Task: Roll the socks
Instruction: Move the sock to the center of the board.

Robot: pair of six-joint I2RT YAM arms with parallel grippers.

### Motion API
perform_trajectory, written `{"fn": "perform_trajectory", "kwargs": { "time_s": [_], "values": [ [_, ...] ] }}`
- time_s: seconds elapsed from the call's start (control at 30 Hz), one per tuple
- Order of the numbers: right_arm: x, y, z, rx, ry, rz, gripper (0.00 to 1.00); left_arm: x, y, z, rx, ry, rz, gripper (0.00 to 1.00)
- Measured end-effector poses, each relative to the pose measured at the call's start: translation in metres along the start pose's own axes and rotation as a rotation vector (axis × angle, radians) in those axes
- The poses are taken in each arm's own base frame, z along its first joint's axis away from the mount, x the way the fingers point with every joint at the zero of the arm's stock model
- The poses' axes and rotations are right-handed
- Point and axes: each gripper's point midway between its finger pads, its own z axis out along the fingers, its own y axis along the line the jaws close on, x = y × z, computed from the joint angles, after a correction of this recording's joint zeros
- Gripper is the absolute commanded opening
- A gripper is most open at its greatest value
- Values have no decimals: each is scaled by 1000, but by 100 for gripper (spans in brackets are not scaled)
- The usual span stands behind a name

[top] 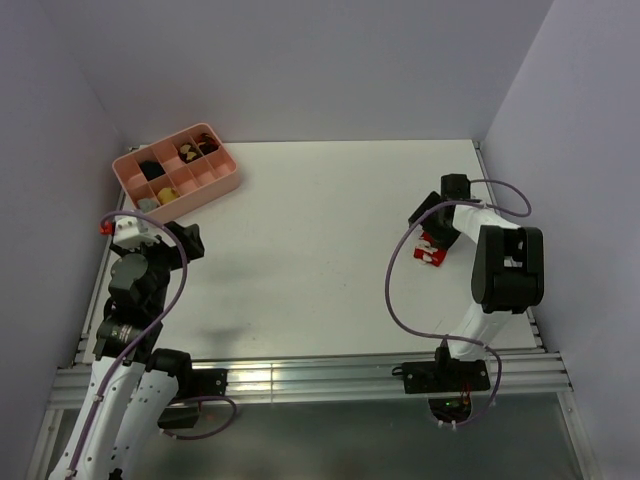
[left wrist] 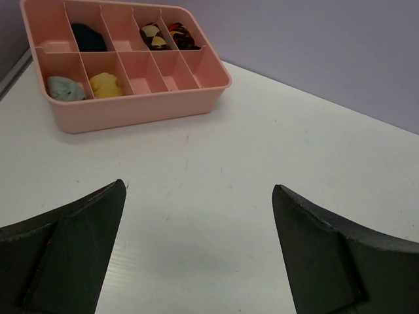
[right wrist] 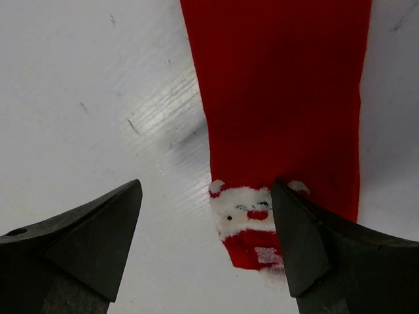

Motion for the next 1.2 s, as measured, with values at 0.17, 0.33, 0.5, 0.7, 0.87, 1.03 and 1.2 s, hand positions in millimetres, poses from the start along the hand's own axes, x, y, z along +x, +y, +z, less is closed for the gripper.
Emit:
{"fn": "perform_trajectory", "kwargs": {
  "time_s": [0.17,0.33,0.5,0.7,0.87,1.03,1.2],
  "values": [
    [8,3,8,-26,28,0,86,0,-1,0,4,2,2,99],
    [31,22,3,-67,39,-21,85,1,-1,1,3,4,3,99],
    [99,71,-12,-173,117,-87,85,0,-1,1,4,1,2,99],
    [167,124,-33,-259,215,-164,85,-1,-2,0,6,-4,1,99],
    [188,185,-60,-362,215,-306,81,-2,-2,-1,9,-9,0,99],
    [173,212,-89,-435,99,-502,74,1,-1,0,8,-3,1,99],
    [129,185,-78,-360,29,-598,59,5,0,0,5,6,3,99]
  ]
}}
